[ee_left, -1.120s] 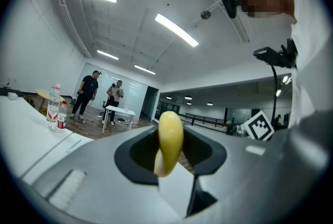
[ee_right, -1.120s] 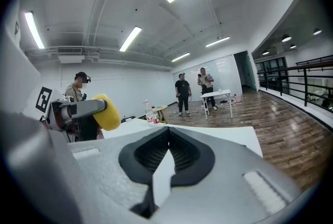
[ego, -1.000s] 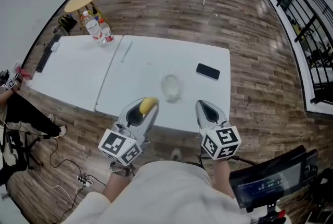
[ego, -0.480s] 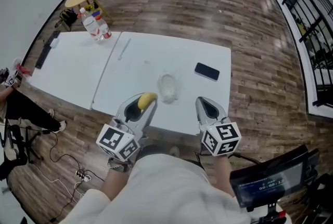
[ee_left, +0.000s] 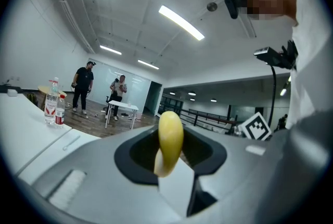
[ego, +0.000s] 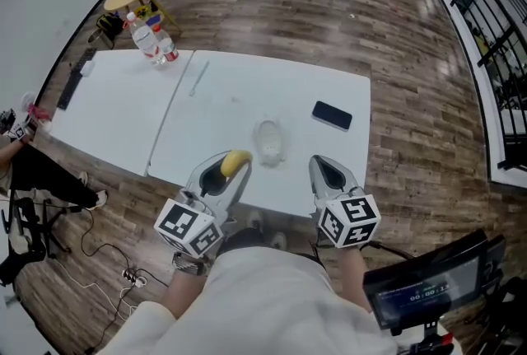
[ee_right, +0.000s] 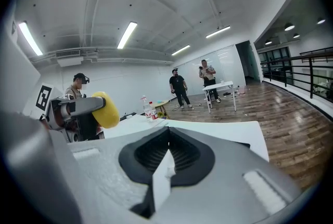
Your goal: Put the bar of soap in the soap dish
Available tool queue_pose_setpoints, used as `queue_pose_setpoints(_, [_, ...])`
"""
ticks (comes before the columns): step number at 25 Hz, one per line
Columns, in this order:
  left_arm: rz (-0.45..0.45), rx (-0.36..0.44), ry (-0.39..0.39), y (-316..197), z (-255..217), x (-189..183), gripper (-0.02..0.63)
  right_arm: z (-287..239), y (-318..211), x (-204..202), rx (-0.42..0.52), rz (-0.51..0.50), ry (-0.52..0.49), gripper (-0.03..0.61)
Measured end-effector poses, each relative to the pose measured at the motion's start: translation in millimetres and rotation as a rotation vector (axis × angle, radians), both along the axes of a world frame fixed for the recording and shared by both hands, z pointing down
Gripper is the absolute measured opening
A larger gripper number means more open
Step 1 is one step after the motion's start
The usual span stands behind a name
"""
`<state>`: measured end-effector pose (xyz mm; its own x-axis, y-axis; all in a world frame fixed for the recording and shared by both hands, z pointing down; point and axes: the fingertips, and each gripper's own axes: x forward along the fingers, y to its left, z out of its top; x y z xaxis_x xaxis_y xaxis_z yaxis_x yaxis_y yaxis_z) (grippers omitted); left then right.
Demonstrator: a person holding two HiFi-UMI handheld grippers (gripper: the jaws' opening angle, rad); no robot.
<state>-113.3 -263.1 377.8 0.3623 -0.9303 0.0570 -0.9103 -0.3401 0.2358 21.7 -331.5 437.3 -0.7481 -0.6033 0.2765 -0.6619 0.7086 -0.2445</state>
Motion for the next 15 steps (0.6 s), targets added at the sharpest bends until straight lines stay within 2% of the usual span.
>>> queue_pose_setpoints(7, [0.030,0.004,0.030,-18.6,0.3,-10.2,0.135,-5.4,-11.9,-7.2,0.009,0.020,0.019,0.003])
queue_pose_setpoints(15, [0.099,-0.009,0.066,-45.5,4.6,-25.6,0.135,-7.0,-19.8,-14.0,-0.002,0.092,0.050,0.003])
